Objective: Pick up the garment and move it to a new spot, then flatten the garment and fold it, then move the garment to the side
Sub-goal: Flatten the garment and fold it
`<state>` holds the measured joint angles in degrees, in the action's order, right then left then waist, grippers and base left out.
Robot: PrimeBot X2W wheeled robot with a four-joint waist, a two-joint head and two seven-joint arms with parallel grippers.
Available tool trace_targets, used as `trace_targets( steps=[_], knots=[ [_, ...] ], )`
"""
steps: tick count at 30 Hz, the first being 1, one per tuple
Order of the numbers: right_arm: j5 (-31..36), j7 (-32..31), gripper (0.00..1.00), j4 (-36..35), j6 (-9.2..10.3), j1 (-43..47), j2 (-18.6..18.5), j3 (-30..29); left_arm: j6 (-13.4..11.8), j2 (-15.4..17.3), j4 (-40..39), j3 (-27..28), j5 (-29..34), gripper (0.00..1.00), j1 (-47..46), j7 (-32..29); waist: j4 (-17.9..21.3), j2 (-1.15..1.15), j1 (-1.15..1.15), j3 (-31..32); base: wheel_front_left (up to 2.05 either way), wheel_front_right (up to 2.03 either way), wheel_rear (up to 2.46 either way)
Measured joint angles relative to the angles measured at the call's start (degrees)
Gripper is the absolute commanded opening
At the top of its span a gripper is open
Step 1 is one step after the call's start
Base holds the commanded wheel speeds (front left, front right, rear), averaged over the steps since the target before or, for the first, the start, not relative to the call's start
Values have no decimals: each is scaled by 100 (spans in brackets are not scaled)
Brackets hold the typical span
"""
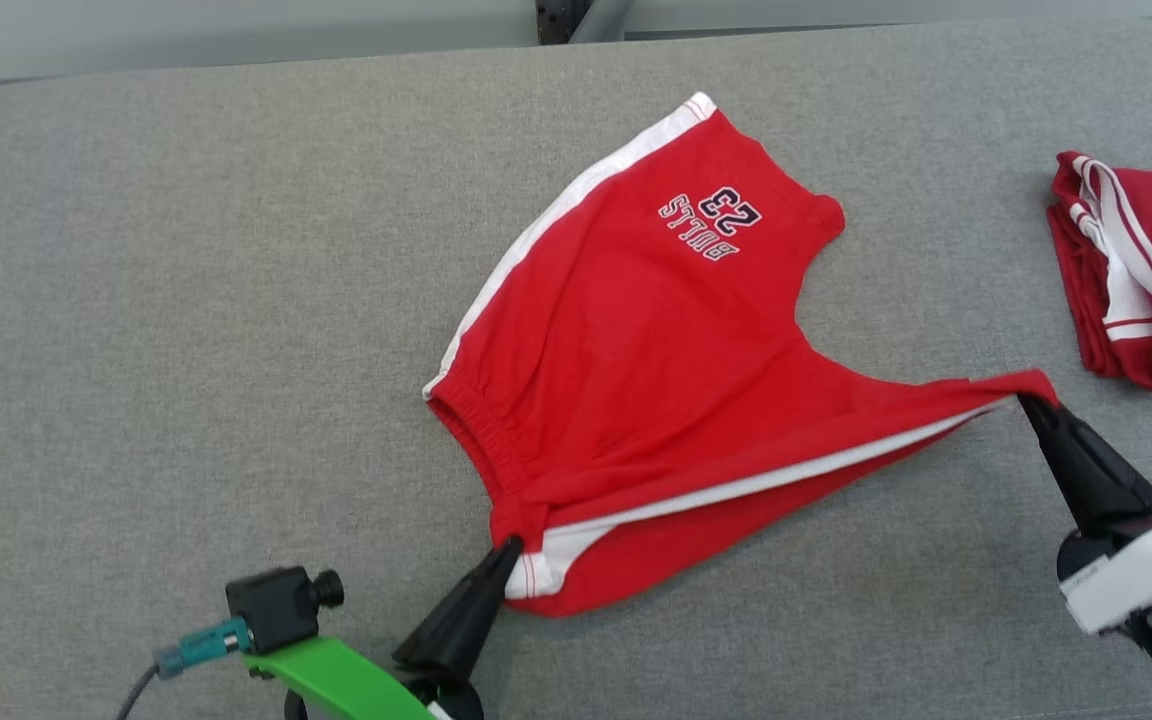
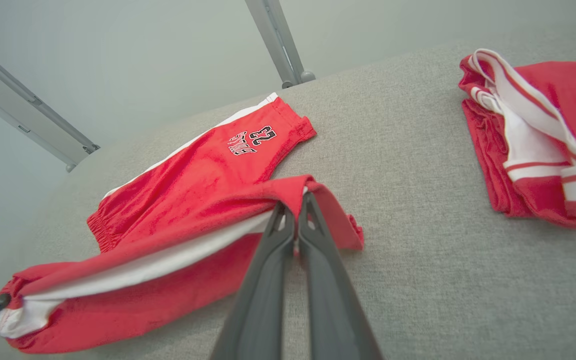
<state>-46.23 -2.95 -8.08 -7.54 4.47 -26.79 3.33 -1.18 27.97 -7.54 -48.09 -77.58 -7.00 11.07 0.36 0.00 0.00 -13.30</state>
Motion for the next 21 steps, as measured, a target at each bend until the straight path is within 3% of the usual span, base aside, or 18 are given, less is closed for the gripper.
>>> trace_targets(
  steps=[12,21],
  knots=[
    [241,-703,0,875,2,-3505,-274,901,-892,-411,-275,945,-218,0,-1518,-141,-135,0,0,-1097,0,0,0],
    [310,-805,0,2160,2,-5349,-148,1583,-1155,-891,523,1319,-365,0,-2473,-133,-439,0,0,-1837,0,0,0]
  ],
)
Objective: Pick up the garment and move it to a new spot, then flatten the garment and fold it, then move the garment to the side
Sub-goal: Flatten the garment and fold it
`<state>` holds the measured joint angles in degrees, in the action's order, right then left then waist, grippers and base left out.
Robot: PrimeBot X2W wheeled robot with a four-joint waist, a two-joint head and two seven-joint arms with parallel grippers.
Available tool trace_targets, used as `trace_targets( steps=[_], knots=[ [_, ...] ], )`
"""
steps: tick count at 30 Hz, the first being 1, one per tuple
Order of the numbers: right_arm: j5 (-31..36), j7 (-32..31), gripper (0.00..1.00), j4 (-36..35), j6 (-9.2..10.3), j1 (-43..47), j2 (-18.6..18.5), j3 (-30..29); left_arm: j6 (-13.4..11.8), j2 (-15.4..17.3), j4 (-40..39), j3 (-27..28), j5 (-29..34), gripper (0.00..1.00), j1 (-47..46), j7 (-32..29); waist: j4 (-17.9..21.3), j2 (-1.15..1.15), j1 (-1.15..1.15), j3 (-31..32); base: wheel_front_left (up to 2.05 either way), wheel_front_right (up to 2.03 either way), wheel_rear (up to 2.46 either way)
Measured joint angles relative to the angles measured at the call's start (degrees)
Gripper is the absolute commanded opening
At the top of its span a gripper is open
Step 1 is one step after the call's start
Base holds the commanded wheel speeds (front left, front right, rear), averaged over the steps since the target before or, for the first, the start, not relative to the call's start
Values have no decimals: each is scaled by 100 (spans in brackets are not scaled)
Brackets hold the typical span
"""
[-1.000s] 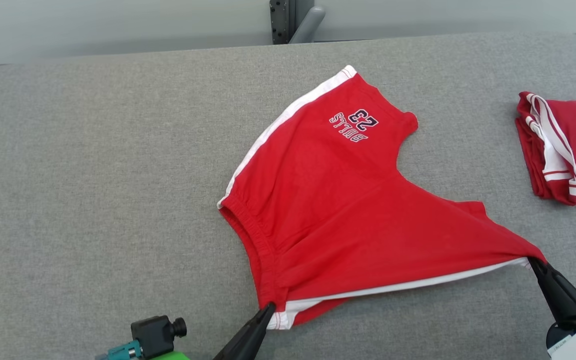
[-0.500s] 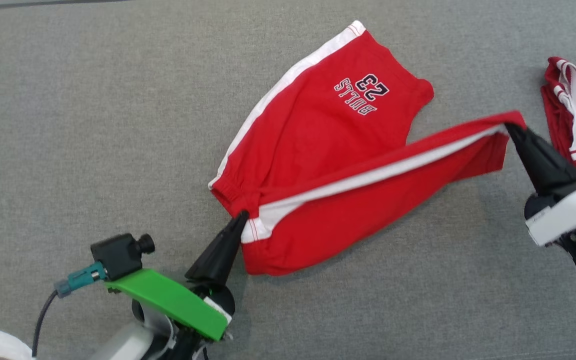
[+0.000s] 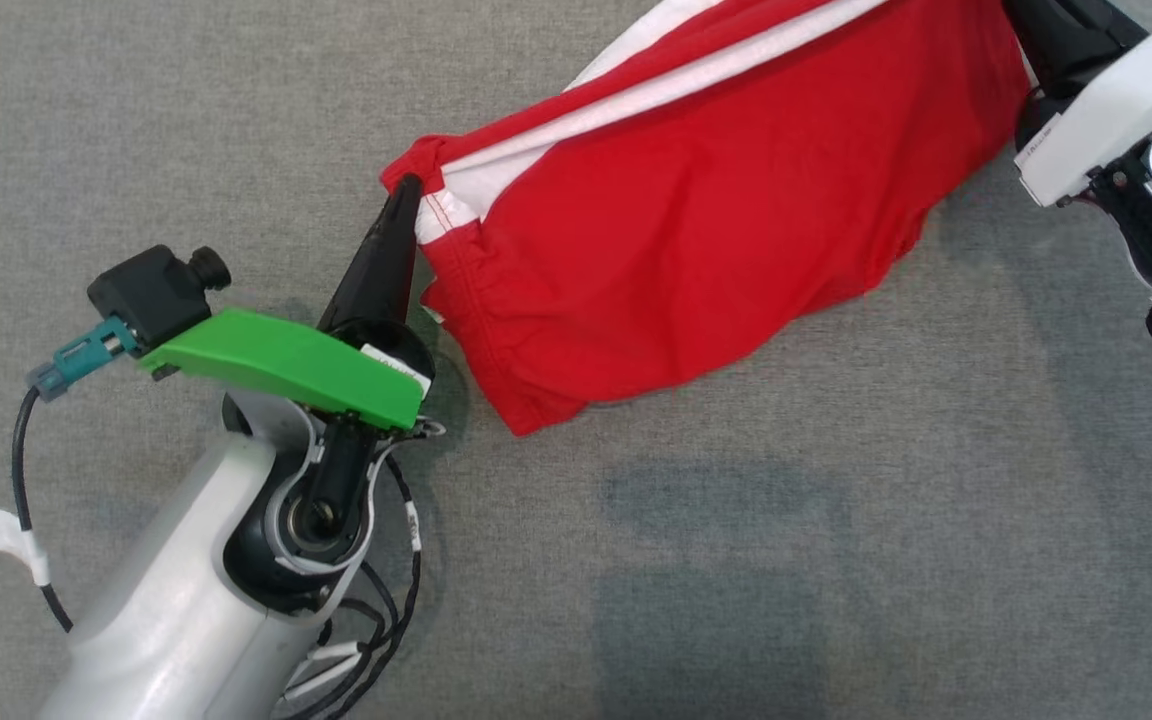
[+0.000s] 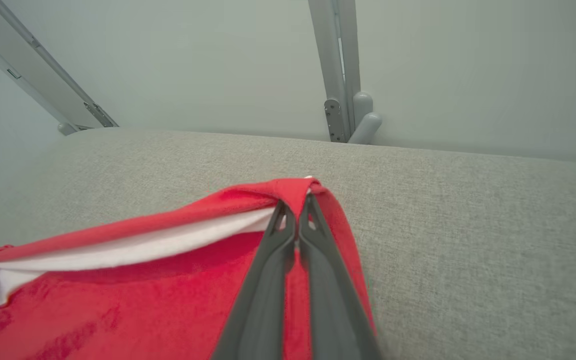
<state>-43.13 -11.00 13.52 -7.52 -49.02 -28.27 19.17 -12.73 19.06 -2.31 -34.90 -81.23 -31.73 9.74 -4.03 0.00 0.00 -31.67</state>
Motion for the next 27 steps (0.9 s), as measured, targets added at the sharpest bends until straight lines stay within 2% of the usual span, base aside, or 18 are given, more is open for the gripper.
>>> trace_targets(
  steps=[10,19,20,21,22,24,25,27],
  knots=[
    [-65,212,0,956,1,-898,67,716,37,-242,419,-82,20,0,-297,-8,-347,0,0,-301,0,0,0],
    [-79,367,0,1557,1,-1232,89,1213,8,-280,468,-183,126,0,-319,-8,-333,0,0,-295,0,0,0],
    [-79,444,30,1591,1,-1244,102,1255,-3,-279,479,-192,151,0,-319,-7,-322,0,0,-286,0,0,0],
    [-79,524,73,1608,1,-1245,116,1304,-33,-278,486,-200,179,0,-317,-3,-309,0,0,-274,0,0,0],
    [-78,619,100,1636,1,-1246,136,1348,-54,-271,485,-207,197,12,-310,21,-293,0,0,-258,0,0,0],
    [-69,812,100,1678,1,-1248,148,1425,-94,-242,461,-226,240,75,-271,43,-259,0,0,-216,0,0,0],
    [-63,931,100,1682,1,-1246,147,1462,-121,-215,437,-229,261,100,-234,55,-242,0,0,-185,0,0,0],
    [-62,1167,100,1681,1,-1229,135,1508,-175,-151,385,-255,312,100,-111,93,-208,0,0,-107,0,0,0]
  ],
)
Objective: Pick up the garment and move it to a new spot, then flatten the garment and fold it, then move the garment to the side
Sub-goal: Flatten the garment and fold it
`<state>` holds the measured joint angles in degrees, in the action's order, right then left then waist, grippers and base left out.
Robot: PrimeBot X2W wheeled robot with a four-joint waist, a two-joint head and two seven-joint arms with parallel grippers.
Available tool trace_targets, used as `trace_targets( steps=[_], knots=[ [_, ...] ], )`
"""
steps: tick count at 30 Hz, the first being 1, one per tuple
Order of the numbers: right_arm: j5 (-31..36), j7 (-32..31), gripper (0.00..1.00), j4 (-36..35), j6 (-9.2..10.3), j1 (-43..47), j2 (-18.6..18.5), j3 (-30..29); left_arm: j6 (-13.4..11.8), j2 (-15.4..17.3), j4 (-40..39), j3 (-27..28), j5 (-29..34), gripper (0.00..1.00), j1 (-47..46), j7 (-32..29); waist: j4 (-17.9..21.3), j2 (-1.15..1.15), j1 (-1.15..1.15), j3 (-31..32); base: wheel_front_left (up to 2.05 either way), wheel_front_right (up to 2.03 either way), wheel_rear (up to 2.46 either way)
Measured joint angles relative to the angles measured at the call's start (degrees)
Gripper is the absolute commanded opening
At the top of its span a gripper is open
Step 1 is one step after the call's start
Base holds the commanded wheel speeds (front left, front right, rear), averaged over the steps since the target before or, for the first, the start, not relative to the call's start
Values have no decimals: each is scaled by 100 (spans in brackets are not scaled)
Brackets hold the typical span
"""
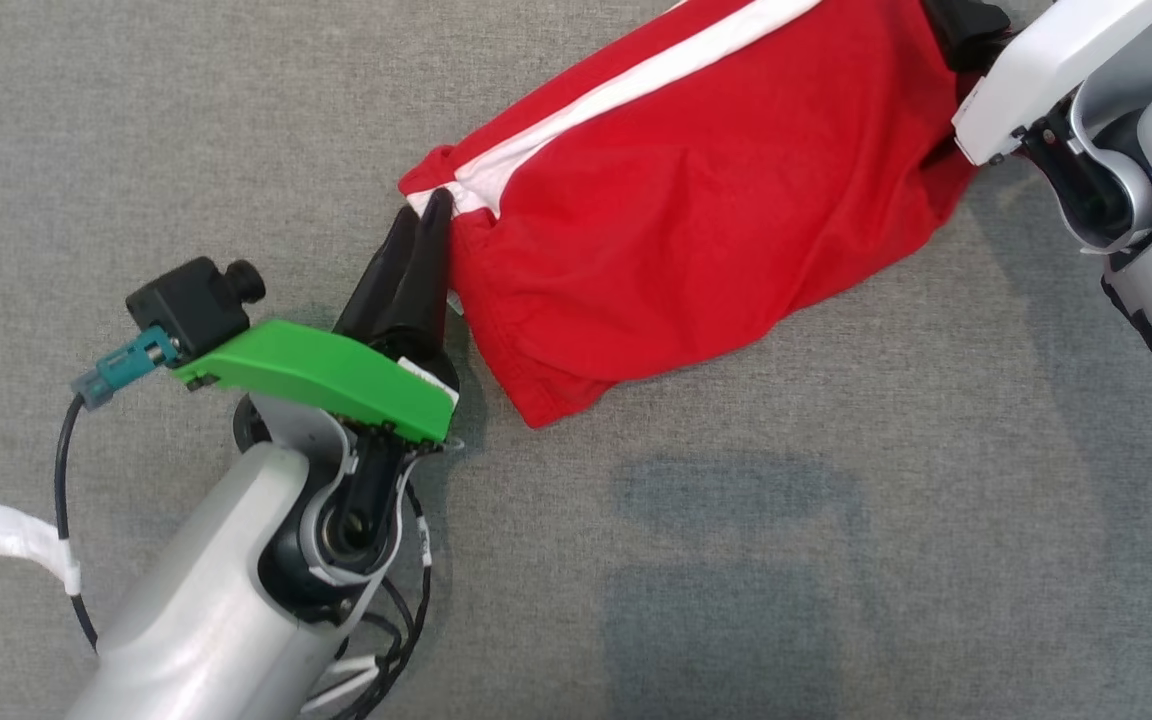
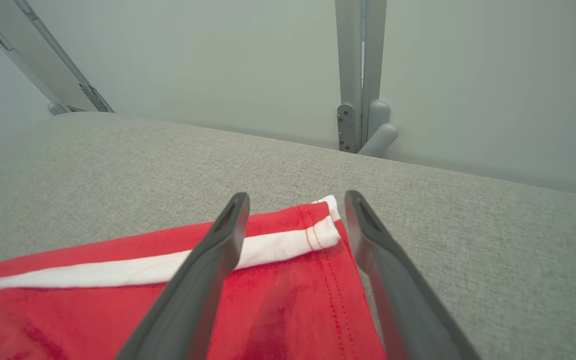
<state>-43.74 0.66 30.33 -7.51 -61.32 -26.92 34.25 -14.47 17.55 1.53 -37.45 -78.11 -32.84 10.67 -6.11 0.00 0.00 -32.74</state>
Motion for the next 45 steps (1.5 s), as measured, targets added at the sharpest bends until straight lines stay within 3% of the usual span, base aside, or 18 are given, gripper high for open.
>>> trace_targets(
  steps=[5,10,16,22,26,31,37,45],
  knots=[
    [90,579,100,-52,0,300,-120,10,-180,223,-218,-124,325,100,342,149,65,0,0,234,0,0,0],
    [374,1209,100,-148,0,1071,-297,-256,-667,594,-411,-200,1315,100,831,386,143,0,0,643,0,0,0],
    [1023,1407,100,-332,0,2297,-288,-980,-935,642,-502,-254,2232,100,1475,417,210,0,0,1205,0,0,0],
    [1551,1434,100,-578,0,3418,5,-1872,-1005,391,-602,265,3463,100,2185,436,255,0,0,1730,0,0,0],
    [1779,1434,100,-758,0,3872,297,-2161,-847,98,-659,604,4067,100,2646,436,253,0,0,1970,0,0,0],
    [1987,1317,100,-911,0,3934,392,-2462,-586,-232,-698,993,4738,100,2904,437,166,0,0,2019,0,0,0],
    [2059,881,100,-960,0,3283,396,-2664,-152,-617,-690,1357,5192,100,2926,437,53,0,0,1725,0,0,0],
    [2327,147,100,-220,0,2117,237,-2610,441,-1178,-477,1549,5627,100,2677,437,-341,0,0,1085,0,0,0]
  ],
)
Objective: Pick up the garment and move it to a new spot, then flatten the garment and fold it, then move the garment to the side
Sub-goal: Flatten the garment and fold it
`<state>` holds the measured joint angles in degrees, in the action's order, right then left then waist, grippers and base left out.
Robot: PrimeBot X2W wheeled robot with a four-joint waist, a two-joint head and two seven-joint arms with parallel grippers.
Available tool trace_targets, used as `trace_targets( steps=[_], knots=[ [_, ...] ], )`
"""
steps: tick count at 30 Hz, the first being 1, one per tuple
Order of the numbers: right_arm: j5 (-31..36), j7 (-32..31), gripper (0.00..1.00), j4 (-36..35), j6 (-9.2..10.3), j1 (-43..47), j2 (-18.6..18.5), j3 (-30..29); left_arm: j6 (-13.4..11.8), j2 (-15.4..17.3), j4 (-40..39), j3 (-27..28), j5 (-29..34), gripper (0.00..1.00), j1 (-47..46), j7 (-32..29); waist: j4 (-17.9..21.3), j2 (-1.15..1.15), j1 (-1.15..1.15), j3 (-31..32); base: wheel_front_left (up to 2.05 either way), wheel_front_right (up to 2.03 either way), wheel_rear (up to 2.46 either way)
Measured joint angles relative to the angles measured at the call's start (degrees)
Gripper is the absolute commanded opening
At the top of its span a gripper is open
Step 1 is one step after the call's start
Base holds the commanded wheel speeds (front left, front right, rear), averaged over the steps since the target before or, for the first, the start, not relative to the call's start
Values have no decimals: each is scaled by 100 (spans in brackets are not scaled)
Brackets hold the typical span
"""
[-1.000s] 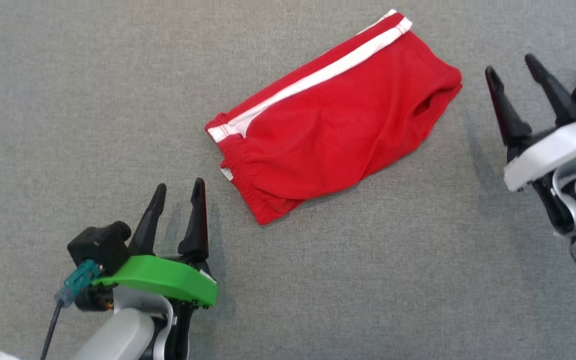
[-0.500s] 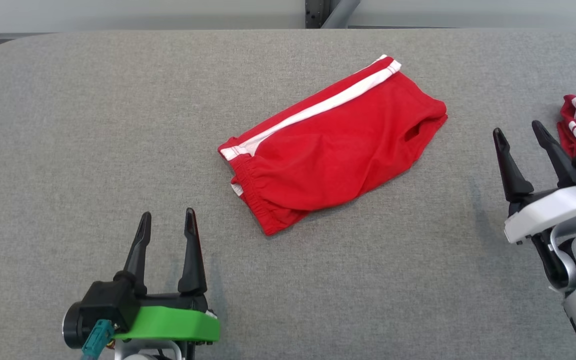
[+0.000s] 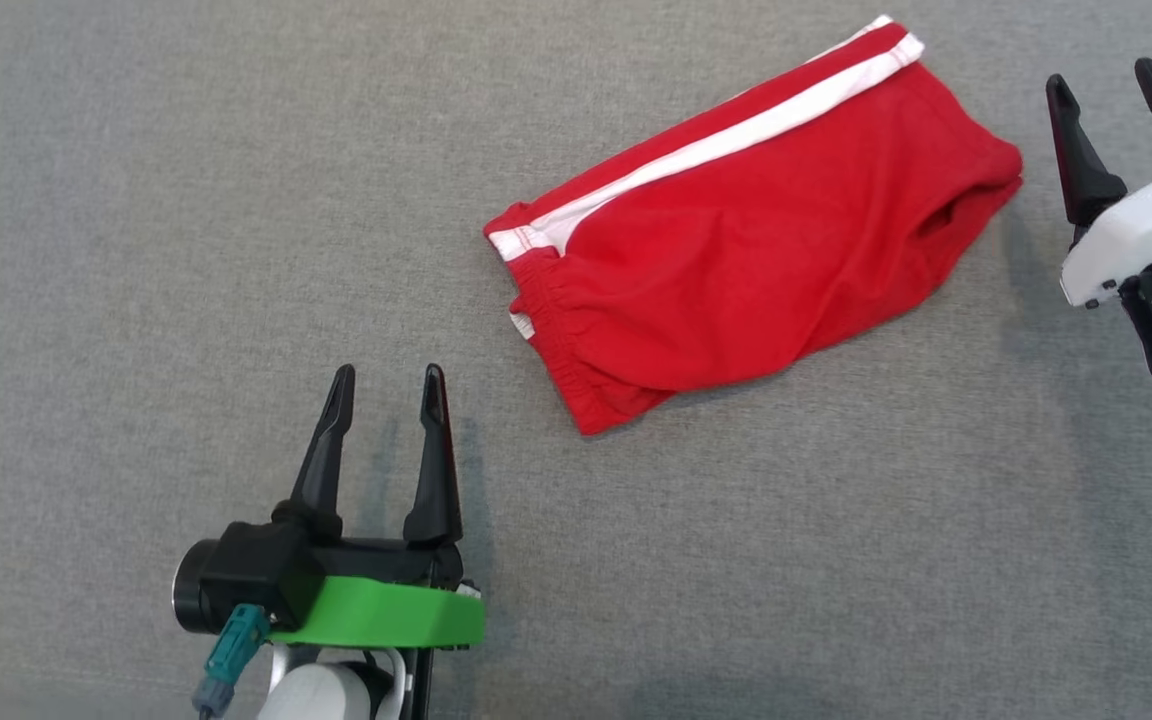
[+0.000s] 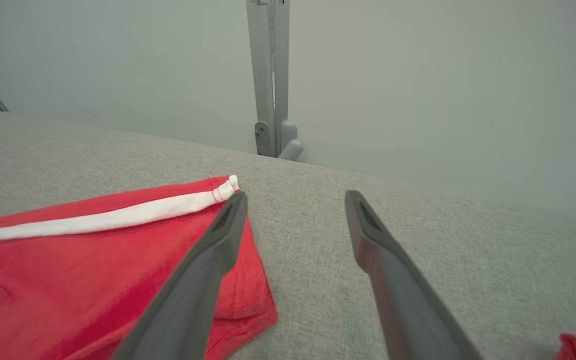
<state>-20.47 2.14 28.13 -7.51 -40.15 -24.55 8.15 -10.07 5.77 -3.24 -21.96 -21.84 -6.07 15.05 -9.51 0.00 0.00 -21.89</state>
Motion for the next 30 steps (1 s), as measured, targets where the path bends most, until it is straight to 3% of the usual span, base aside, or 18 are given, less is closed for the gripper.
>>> trace_targets(
  steps=[12,19,20,21,22,30],
  knots=[
    [11,-543,100,1218,0,-570,35,344,246,-270,248,34,179,100,22,1,-692,0,0,-420,0,0,0],
    [-41,-697,100,1595,0,-821,65,455,247,-280,271,85,174,100,75,1,-723,0,0,-414,0,0,0],
    [-67,-737,48,1636,0,-845,84,500,247,-281,298,74,162,100,74,1,-703,0,0,-414,0,0,0],
    [-111,-769,4,1660,0,-860,114,550,247,-281,327,55,147,100,71,1,-682,0,0,-415,0,0,0],
    [-220,-801,0,1688,1,-870,172,568,244,-282,341,36,124,100,68,1,-660,0,0,-414,0,0,0],
    [-898,-623,0,1780,-5,-640,442,491,196,-288,482,42,60,100,71,1,-419,0,0,-233,0,0,0]
  ],
)
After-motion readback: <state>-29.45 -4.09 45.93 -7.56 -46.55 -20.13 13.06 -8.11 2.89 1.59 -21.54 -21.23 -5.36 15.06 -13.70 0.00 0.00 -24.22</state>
